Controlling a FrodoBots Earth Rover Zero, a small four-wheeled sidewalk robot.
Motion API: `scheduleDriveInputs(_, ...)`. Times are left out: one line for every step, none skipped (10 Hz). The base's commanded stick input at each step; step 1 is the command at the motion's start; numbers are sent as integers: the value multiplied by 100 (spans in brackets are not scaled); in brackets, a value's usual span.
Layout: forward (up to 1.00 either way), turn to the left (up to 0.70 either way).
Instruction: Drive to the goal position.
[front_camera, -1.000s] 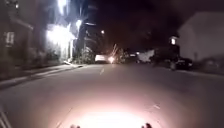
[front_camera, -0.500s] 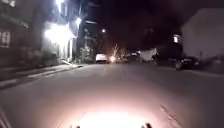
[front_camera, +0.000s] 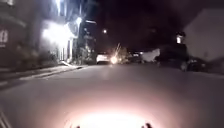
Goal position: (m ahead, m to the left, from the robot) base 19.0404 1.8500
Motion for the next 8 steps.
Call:
scheduleDriveInputs(85, 0)
scheduleDriveInputs(85, 0)
scheduleDriveInputs(85, 0)
scheduleDriveInputs(85, 0)
scheduleDriveInputs(85, 0)
scheduleDriveInputs(85, 0)
scheduleDriveInputs(85, 0)
scheduleDriveInputs(85, 0)
